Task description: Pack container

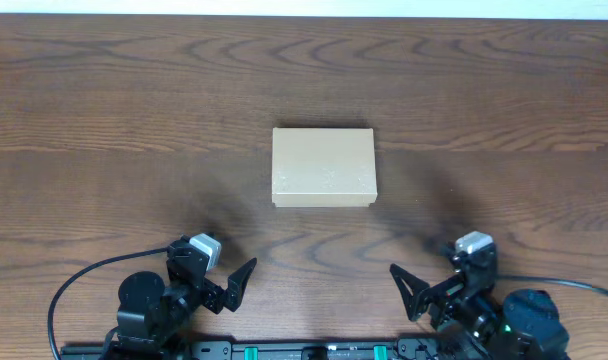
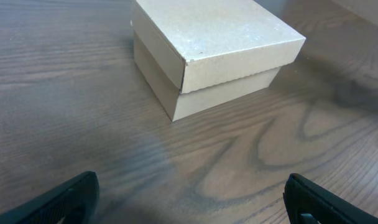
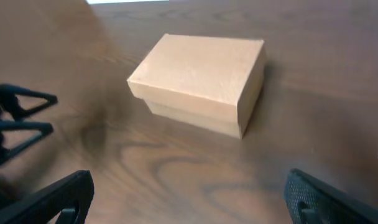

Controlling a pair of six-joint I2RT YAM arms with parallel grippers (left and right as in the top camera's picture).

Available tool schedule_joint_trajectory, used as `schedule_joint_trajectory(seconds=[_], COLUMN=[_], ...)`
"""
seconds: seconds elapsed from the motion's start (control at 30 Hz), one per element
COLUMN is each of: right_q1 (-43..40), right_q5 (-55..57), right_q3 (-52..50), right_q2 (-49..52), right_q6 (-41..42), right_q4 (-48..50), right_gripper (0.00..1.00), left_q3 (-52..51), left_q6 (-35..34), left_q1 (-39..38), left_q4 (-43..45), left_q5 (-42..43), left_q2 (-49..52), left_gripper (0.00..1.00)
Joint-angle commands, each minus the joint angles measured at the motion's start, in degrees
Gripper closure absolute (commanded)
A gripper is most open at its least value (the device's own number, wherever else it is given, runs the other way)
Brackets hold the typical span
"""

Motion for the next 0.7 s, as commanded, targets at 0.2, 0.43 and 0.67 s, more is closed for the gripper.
schedule_joint_trajectory(seconds=[0.2,0.43,0.67], right_q1=[3.85,4.7,4.74], right_q5=[1.92,2.58,3.58], right_q3=[-16.31,-23.85,-23.82], right_q2=[-8.13,-8.13,-8.11], right_q6=[-8.9,-8.9,-8.92], right_q4=[8.74,7.54,8.11], right_gripper=[0.01,0.01,0.01], left_q3=[-0.98,-0.98,-0.98], left_q6=[-0.15,-0.15,-0.15], left_q1=[0.35,0.35,0.35], left_q4=[0.11,0.11,0.11], left_q5=[-0.42,-0.42,-0.42], left_q2=[-0.44,-0.44,-0.44], left_gripper=[0.04,0.05,0.05])
